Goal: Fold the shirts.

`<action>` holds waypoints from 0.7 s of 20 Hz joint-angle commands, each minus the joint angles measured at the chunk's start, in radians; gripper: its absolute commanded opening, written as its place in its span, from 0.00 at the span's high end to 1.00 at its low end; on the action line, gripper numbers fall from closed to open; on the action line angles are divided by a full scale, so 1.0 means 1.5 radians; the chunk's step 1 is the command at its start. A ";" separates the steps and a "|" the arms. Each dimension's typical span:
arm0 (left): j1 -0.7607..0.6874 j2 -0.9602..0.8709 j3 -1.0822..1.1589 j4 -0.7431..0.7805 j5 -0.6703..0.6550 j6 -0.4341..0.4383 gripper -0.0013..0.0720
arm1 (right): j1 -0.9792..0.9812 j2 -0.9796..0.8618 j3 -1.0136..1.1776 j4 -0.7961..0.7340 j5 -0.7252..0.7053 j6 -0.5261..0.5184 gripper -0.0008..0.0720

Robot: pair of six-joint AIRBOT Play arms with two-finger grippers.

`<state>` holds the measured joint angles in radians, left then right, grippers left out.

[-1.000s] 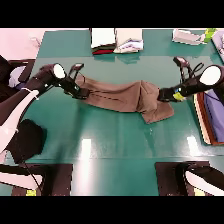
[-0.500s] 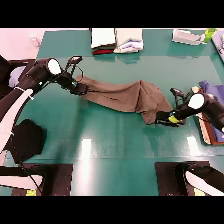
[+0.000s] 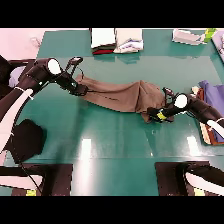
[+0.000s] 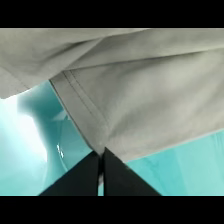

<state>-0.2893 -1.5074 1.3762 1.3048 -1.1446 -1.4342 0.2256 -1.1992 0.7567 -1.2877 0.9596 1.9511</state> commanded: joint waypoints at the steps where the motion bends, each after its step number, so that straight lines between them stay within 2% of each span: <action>1: 0.000 0.012 0.002 0.008 -0.003 0.015 0.95 | 0.002 0.030 0.004 -0.028 -0.011 -0.003 0.96; 6: 0.000 0.153 0.046 0.146 0.011 -0.005 0.95 | -0.071 0.210 0.124 -0.117 0.057 -0.006 0.96; 7: 0.000 0.186 0.073 0.161 0.010 -0.005 0.95 | -0.097 0.245 0.171 -0.120 0.067 -0.029 0.96; 10: 0.000 0.289 0.182 0.165 0.016 -0.004 0.95 | -0.167 0.310 0.322 -0.119 0.099 -0.081 0.96; 14: 0.000 0.395 0.318 0.166 0.020 -0.006 0.95 | -0.243 0.330 0.519 -0.119 0.159 -0.123 0.96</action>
<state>-0.2893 -1.0252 1.7233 1.5360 -1.1221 -1.4395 -0.0612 -0.7422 1.3449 -1.4555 1.1286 1.8236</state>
